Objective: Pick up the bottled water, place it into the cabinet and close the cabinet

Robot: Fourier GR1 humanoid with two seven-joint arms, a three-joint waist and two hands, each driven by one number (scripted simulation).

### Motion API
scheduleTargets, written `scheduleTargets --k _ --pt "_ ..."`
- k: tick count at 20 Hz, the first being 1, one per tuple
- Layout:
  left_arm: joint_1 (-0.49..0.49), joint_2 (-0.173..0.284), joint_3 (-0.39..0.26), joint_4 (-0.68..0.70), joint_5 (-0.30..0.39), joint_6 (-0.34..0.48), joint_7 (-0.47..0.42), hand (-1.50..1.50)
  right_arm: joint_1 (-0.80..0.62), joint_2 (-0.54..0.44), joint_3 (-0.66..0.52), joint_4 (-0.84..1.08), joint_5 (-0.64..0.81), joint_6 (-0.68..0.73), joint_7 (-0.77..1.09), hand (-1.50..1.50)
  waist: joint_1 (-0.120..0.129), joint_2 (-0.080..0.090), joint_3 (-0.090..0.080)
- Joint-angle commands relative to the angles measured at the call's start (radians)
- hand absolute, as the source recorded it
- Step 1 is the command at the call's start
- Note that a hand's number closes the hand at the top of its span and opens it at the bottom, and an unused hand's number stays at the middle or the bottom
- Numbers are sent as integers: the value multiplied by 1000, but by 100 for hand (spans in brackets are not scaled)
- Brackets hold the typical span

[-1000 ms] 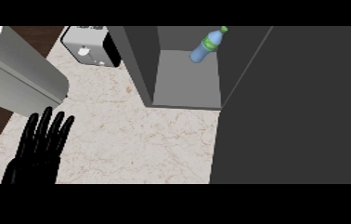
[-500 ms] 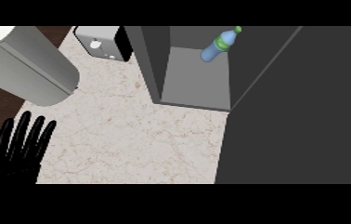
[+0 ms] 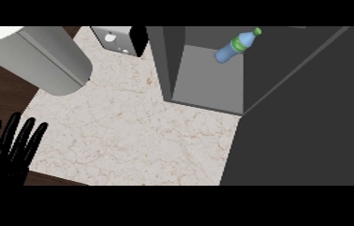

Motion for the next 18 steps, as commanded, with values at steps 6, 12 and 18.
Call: scheduleTargets --k 6,12,18 --pt "-7 45 21 1 22 -56 24 -150 -211 -51 122 -21 46 94 141 -150 75 12 -9" --pt "-15 51 31 9 26 -69 22 -150 -319 -56 102 -2 23 95 168 150 86 9 -11" --pt "-22 62 46 29 42 -78 35 -150 -405 -59 107 20 13 103 235 150 69 11 -13"
